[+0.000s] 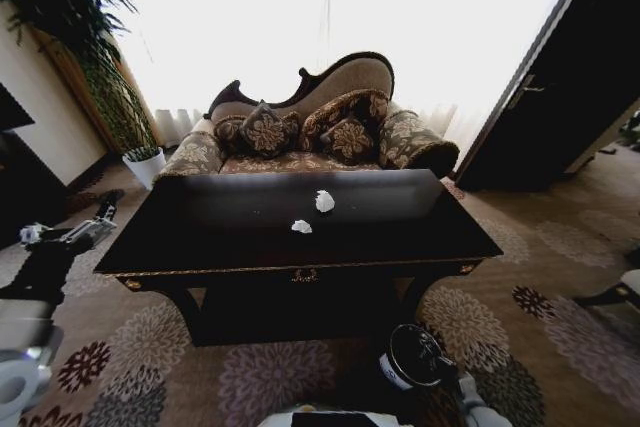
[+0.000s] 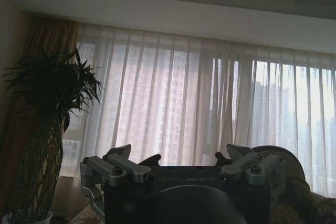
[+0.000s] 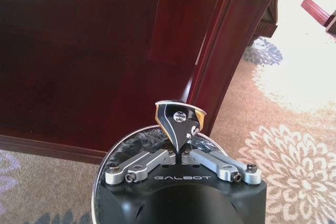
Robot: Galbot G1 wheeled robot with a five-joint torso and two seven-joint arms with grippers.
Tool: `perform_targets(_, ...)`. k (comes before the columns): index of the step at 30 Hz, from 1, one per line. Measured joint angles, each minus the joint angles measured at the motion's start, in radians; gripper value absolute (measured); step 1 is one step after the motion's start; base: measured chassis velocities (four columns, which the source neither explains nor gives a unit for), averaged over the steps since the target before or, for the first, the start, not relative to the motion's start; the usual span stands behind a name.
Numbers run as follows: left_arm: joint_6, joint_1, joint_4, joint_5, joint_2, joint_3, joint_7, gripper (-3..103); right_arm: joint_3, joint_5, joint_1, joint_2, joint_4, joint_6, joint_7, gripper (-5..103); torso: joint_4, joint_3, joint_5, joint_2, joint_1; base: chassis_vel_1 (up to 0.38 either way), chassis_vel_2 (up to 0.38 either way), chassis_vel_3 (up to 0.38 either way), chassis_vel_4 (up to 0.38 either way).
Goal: Move to the front of the table and place the trash on the table into the trash bin.
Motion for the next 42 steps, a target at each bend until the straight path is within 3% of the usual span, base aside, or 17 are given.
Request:
perform_targets(7,0.0,0.005,0.001,0.002,0.002,-0.011,0.0,100,-0.013,-0.02,0.056,0.0,-0.075,-0.015,-0.005,-3,-0.0002,0.0,0.0002,0.0,0.0,0.0,0.0,0.0,0.0)
perform_targets(11,0.0,0.001,0.004,0.002,-0.004,-0.006,0.001,100,-0.016,-0.027,0.051,0.002,-0.075,-0.02,-0.009,3,-0.0003,0.0,0.0001,0.0,0.0,0.0,0.0,0.0,0.0)
perform_targets(13,0.0,-0.004,0.005,0.006,-0.01,0.002,0.001,100,-0.016,-0.03,0.05,0.004,-0.078,-0.022,-0.01,13,-0.0003,0.0,0.0001,0.0,0.0,0.0,0.0,0.0,0.0)
perform_targets(14,0.0,-0.005,0.005,0.007,-0.011,0.003,0.001,100,-0.016,-0.031,0.049,0.004,-0.078,-0.022,-0.01,13,-0.0003,0.0,0.0002,0.0,0.0,0.0,0.0,0.0,0.0)
perform_targets(15,0.0,-0.006,0.005,0.009,-0.012,0.006,0.001,100,-0.016,-0.031,0.048,0.004,-0.078,-0.023,-0.01,24,-0.0003,0.0,0.0002,0.0,0.0,0.0,0.0,0.0,0.0)
perform_targets(17,0.0,-0.006,0.005,0.009,-0.012,0.007,0.001,100,-0.016,-0.031,0.047,0.004,-0.078,-0.024,-0.01,24,-0.0003,0.0,0.0002,0.0,0.0,0.0,0.0,0.0,0.0)
perform_targets(23,0.0,-0.005,0.005,0.008,-0.008,0.004,0.002,100,-0.016,-0.03,0.039,0.014,-0.067,-0.027,-0.012,51,-0.0002,0.0,0.0003,0.0,0.0,0.0,0.0,0.0,0.0)
perform_targets(25,0.0,-0.005,0.005,0.007,-0.007,0.003,0.002,100,-0.015,-0.03,0.036,0.016,-0.063,-0.027,-0.012,51,-0.0003,0.0,0.0003,0.0,0.0,0.0,0.0,0.0,0.0)
perform_targets(30,-0.001,-0.009,0.005,0.004,-0.007,0.003,0.002,100,-0.009,-0.019,0.001,0.016,-0.023,-0.028,-0.01,78,-0.0003,0.0,0.0003,0.0,0.0,0.0,0.0,0.0,0.0)
perform_targets(32,-0.001,-0.01,0.005,0.004,-0.008,0.005,0.002,100,-0.008,-0.014,-0.011,0.014,-0.009,-0.028,-0.01,78,-0.0003,0.0,0.0003,0.0,0.0,0.0,0.0,0.0,0.0)
perform_targets(35,-0.002,-0.014,0.005,0.004,-0.011,0.009,0.002,100,-0.002,0.005,-0.053,0.003,0.053,-0.027,-0.015,94,-0.0003,0.0,0.0002,0.0,0.0,0.0,0.0,0.0,0.0)
perform_targets(37,-0.002,-0.017,0.006,0.003,-0.012,0.011,0.002,100,-0.001,0.018,-0.076,-0.003,0.092,-0.026,-0.017,97,-0.0003,0.0,0.0002,0.0,0.0,0.0,0.0,0.0,0.0)
perform_targets(42,-0.003,-0.03,0.009,0.002,-0.018,0.023,0.001,100,0.022,0.052,-0.161,-0.023,0.241,-0.024,-0.029,100,-0.0003,0.0,0.0002,0.0,0.0,0.0,0.0,0.0,0.0)
